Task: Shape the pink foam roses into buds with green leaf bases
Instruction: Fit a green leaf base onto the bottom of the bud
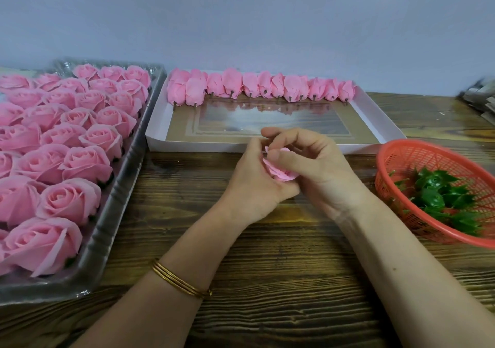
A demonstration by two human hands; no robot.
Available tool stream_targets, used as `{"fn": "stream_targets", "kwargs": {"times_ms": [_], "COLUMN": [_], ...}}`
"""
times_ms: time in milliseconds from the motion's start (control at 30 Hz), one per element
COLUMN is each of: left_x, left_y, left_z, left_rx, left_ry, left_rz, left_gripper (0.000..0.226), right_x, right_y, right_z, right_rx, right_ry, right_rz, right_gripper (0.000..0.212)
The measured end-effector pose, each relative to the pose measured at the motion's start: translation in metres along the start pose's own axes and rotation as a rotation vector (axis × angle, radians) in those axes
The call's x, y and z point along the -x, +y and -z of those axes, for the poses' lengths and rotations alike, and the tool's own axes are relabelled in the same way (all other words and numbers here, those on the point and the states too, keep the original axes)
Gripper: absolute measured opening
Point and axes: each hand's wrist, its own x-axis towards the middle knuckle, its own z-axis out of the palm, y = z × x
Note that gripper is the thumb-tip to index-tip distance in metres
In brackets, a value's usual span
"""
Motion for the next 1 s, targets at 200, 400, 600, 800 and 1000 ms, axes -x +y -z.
{"fn": "stream_targets", "kwargs": {"times_ms": [200, 400, 600, 800, 1000], "left_x": [0.000, 0.001, 0.003, 0.004, 0.003], "left_y": [0.000, 0.002, 0.009, 0.011, 0.008], "left_z": [0.000, 0.002, 0.003, 0.004, 0.001], "left_rx": [-0.005, 0.037, 0.143, 0.168, 0.143], "left_ry": [-0.039, -0.070, -0.098, -0.112, -0.076], "left_rz": [-0.002, -0.006, -0.020, -0.012, -0.022], "left_gripper": [0.077, 0.076, 0.052, 0.050, 0.044], "right_x": [0.002, 0.003, 0.002, 0.001, -0.003], "right_y": [0.001, 0.002, 0.003, 0.005, 0.001], "right_z": [0.001, 0.001, 0.003, 0.006, 0.007], "right_rx": [0.077, 0.106, 0.001, -0.063, -0.222], "right_ry": [-0.033, -0.073, -0.137, -0.157, -0.010], "right_rz": [-0.022, -0.026, -0.048, -0.091, -0.140], "right_gripper": [0.018, 0.024, 0.031, 0.024, 0.025]}}
